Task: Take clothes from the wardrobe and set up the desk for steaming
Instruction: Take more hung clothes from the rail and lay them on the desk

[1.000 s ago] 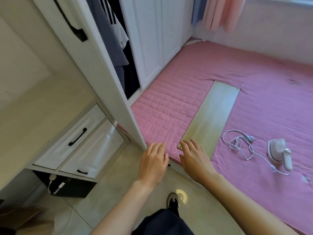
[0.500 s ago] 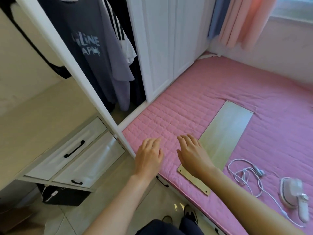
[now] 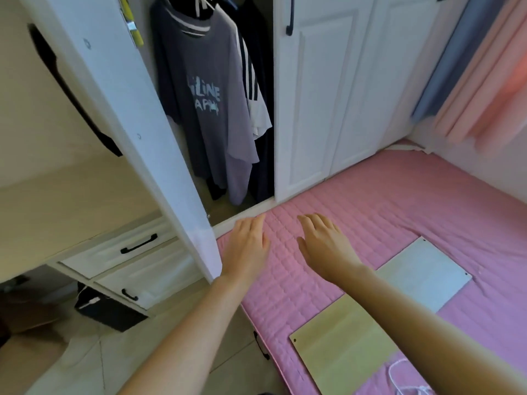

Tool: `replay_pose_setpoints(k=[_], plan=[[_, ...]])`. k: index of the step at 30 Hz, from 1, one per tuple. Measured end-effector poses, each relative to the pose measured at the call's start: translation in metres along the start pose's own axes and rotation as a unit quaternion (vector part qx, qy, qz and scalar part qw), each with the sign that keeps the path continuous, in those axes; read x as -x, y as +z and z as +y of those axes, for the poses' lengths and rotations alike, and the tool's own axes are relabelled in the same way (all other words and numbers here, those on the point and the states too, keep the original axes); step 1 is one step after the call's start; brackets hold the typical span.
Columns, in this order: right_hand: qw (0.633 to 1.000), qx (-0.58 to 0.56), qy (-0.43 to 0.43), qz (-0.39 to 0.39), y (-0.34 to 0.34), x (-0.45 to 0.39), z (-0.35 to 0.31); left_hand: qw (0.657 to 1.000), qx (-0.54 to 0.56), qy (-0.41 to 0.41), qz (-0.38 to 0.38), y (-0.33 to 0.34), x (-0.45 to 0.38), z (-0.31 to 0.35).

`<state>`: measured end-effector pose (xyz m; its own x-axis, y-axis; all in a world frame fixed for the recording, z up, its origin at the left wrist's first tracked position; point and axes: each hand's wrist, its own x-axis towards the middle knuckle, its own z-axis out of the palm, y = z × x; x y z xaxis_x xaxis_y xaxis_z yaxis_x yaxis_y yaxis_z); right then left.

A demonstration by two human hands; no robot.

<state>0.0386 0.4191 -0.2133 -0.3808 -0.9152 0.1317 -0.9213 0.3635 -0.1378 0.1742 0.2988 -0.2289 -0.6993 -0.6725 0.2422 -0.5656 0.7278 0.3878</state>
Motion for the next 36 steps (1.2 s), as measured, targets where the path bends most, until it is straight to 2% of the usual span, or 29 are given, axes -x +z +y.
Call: replay_pose_setpoints(k=[9,20,24,28,36], plan=[[0.997,-0.014,-0.068,0.029,-0.056,-0.087,0.027,0.993,-0.056,-0.054,0.092,-0.043,-0.086,0.008],[0.995,-0.048,-0.059,0.064,-0.112,-0.208,0.039,0.975,0.008,-0.138,0.171,-0.081,-0.210,0.020],[0.994,-0.056,-0.052,0.084,-0.124,-0.253,0.043,0.969,0.030,-0.135,0.204,-0.096,-0.264,0.020],[0.992,-0.056,-0.061,0.096,-0.137,-0.302,0.045,0.968,0.027,-0.131,0.213,-0.109,-0.316,0.017],[0.978,-0.120,-0.105,0.132,-0.155,-0.404,0.049,0.978,-0.081,-0.081,0.173,-0.131,-0.423,-0.015]])
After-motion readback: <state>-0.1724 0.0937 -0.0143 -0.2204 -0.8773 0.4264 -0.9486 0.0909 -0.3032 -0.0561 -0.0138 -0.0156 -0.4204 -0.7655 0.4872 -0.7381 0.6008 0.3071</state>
